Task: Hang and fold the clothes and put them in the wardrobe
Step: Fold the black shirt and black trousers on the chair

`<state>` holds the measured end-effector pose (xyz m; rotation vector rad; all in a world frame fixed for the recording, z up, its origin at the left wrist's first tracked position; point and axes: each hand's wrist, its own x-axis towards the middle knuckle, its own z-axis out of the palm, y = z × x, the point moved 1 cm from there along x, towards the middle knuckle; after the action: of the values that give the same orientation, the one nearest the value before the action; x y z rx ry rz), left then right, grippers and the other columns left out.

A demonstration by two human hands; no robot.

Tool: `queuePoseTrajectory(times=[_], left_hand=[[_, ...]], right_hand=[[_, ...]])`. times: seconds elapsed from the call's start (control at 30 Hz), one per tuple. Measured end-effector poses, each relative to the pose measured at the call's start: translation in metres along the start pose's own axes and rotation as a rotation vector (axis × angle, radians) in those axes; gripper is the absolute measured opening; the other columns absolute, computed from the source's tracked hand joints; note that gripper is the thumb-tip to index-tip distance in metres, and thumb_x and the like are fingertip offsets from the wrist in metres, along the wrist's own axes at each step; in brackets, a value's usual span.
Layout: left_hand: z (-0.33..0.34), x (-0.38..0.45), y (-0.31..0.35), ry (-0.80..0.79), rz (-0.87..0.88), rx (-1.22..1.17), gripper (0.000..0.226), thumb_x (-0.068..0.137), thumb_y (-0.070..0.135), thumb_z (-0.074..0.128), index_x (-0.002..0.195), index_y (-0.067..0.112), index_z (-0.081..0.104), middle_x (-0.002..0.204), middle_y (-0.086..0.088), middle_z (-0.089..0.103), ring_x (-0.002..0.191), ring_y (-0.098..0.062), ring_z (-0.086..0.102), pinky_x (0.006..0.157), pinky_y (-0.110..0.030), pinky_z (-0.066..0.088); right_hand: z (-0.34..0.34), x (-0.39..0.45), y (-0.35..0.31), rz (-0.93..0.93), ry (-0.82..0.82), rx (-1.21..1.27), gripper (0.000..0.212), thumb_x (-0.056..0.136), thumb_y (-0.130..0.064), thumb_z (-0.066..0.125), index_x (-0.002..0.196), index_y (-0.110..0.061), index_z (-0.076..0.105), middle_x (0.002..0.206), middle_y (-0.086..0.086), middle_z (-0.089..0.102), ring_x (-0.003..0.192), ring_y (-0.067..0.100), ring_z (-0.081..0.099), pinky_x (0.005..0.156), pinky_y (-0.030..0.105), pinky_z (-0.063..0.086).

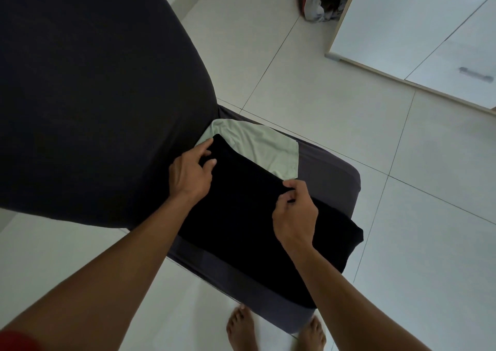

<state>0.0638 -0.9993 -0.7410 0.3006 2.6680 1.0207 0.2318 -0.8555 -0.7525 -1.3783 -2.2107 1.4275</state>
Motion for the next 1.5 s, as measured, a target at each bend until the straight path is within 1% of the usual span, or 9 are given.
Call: queuePoseTrajectory(times=[0.1,0.2,0.27,0.4,0.67,0.83,1.0,1.27,1.5], left_hand=[[0.004,-0.009,-0.001,0.01,0.053,0.193,0.062,0.092,0.031,0.066,0.148,0.027,0.038,0.142,-0.003,0.044,0.125,-0.025,0.049,0.104,-0.051,0.042],[0.004,-0.024,0.002,0.115,0.195,0.314,0.039,0.095,0.036,0.059,0.131,0.021,0.051,0.124,-0.008,0.051,0.114,-0.03,0.051,0.094,-0.049,0.043],[0.008,-0.031,-0.001,0.015,0.278,0.402,0.035,0.096,0.043,0.055,0.123,0.022,0.057,0.115,-0.007,0.055,0.11,-0.03,0.052,0.093,-0.047,0.042],[0.019,-0.034,-0.01,-0.251,0.192,0.674,0.054,0.095,0.057,0.048,0.142,0.032,0.043,0.132,-0.001,0.047,0.125,-0.024,0.042,0.101,-0.044,0.036],[0.014,-0.062,0.011,-0.153,0.146,0.603,0.052,0.098,0.05,0.044,0.141,0.021,0.041,0.129,-0.009,0.048,0.117,-0.028,0.046,0.094,-0.045,0.039],[0.011,-0.103,0.03,-0.24,-0.034,0.476,0.043,0.098,0.041,0.05,0.132,0.016,0.048,0.125,-0.01,0.05,0.113,-0.027,0.05,0.088,-0.043,0.045],[0.028,-0.15,0.051,-0.29,-0.29,0.359,0.031,0.096,0.039,0.055,0.116,0.015,0.057,0.115,-0.008,0.056,0.105,-0.028,0.058,0.084,-0.046,0.053],[0.107,-0.246,0.101,-0.175,-0.864,0.325,0.048,0.098,0.055,0.039,0.117,0.015,0.058,0.114,-0.01,0.064,0.106,-0.034,0.062,0.078,-0.038,0.045],[0.192,-0.314,0.126,-0.076,-1.143,0.021,0.056,0.092,0.061,0.047,0.12,0.014,0.061,0.119,-0.011,0.064,0.108,-0.035,0.061,0.078,-0.037,0.047]], right_hand=[[0.0,-0.003,0.003,0.073,-0.084,-0.093,0.023,0.096,-0.024,0.062,0.118,-0.023,0.057,0.08,-0.009,0.063,0.079,0.009,0.061,0.064,0.027,0.047],[0.003,-0.004,0.0,0.126,-0.175,-0.133,0.03,0.092,-0.035,0.067,0.119,-0.028,0.055,0.081,-0.012,0.064,0.078,0.003,0.059,0.063,0.027,0.045],[0.006,-0.002,-0.004,0.16,-0.196,-0.155,0.03,0.092,-0.029,0.067,0.119,-0.03,0.054,0.081,-0.012,0.065,0.073,0.0,0.055,0.057,0.024,0.041],[-0.001,-0.001,-0.003,0.158,-0.189,-0.251,0.029,0.093,-0.027,0.065,0.118,-0.031,0.051,0.08,-0.009,0.063,0.069,0.005,0.055,0.056,0.025,0.04],[-0.04,-0.005,0.005,0.087,-0.2,-0.259,0.021,0.093,-0.031,0.067,0.112,-0.025,0.059,0.079,-0.008,0.064,0.077,0.01,0.063,0.068,0.031,0.052],[-0.088,-0.003,0.015,0.059,-0.479,-0.487,0.024,0.092,-0.022,0.068,0.115,-0.022,0.059,0.082,-0.007,0.066,0.073,0.003,0.059,0.061,0.013,0.041],[-0.125,0.007,0.029,-0.005,-0.618,-0.661,0.028,0.092,-0.018,0.065,0.119,-0.021,0.06,0.083,-0.006,0.068,0.071,0.002,0.058,0.058,0.011,0.039],[-0.169,0.05,0.054,-0.219,-0.802,-0.759,0.033,0.084,-0.019,0.064,0.116,-0.023,0.058,0.099,-0.004,0.061,0.093,0.018,0.062,0.078,0.033,0.056],[-0.198,0.072,0.085,-0.284,-0.878,-0.729,0.046,0.09,-0.019,0.066,0.134,-0.018,0.051,0.086,-0.015,0.053,0.086,0.013,0.054,0.076,0.026,0.049]])
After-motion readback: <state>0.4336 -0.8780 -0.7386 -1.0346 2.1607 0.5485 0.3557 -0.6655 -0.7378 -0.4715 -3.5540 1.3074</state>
